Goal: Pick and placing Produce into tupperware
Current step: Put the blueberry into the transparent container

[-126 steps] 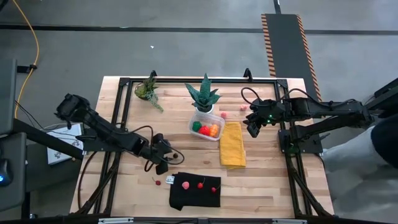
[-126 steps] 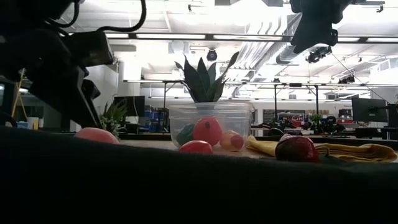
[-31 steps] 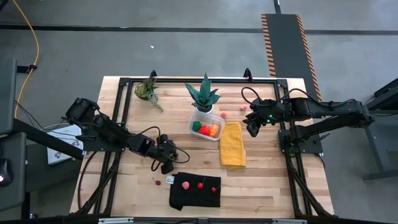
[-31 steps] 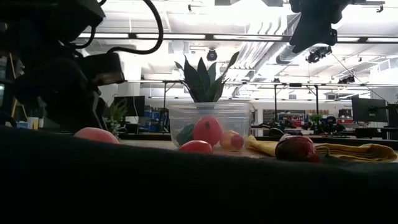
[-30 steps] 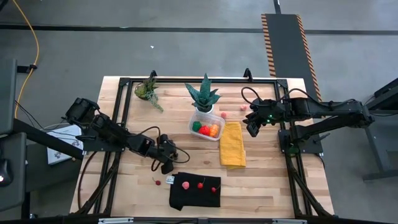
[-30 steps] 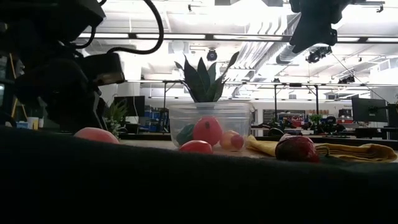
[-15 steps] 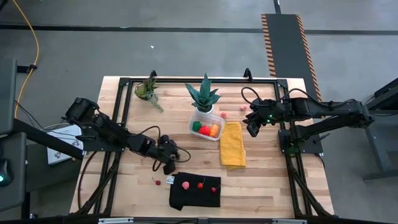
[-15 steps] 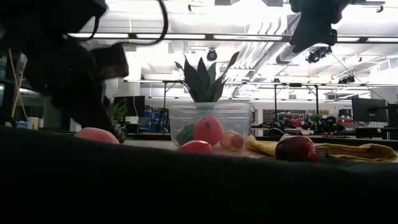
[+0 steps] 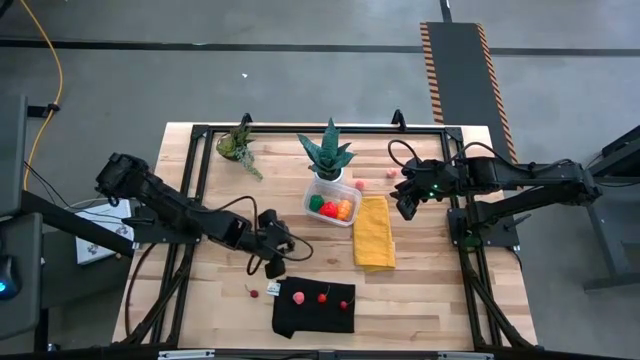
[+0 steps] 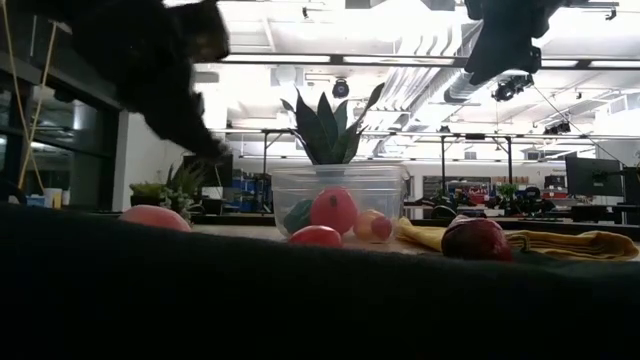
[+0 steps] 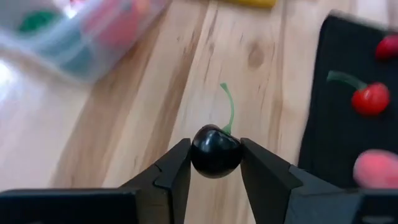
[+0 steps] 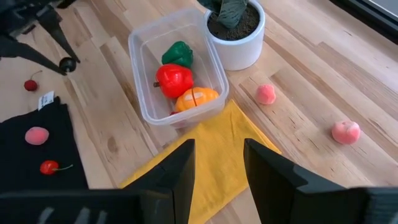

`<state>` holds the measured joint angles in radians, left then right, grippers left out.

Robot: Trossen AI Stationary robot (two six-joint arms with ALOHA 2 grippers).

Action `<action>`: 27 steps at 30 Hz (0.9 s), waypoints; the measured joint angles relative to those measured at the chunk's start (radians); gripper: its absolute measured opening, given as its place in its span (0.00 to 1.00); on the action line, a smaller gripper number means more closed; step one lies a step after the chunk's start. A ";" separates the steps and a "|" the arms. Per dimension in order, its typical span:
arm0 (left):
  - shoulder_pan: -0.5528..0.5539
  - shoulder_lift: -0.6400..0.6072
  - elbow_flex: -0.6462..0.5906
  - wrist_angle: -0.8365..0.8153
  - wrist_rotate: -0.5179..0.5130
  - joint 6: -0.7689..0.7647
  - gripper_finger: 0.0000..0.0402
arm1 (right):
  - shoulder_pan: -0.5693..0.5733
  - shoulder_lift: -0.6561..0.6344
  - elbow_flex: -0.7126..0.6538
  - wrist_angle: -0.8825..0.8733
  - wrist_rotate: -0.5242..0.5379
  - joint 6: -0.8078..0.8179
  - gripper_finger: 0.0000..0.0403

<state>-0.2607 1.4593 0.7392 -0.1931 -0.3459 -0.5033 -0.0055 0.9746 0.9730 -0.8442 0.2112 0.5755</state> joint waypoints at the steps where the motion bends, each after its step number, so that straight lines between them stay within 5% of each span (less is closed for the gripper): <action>1: 0.002 0.000 0.012 -0.005 -0.002 0.002 0.31 | 0.000 0.001 0.000 0.001 0.000 0.000 0.32; 27: 0.372 -0.050 0.212 -0.148 0.186 0.342 0.28 | 0.000 0.000 0.000 0.042 0.024 -0.008 0.32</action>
<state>0.1116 1.4090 0.9512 -0.3411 -0.1598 -0.1616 -0.0055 0.9745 0.9733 -0.8023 0.2350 0.5675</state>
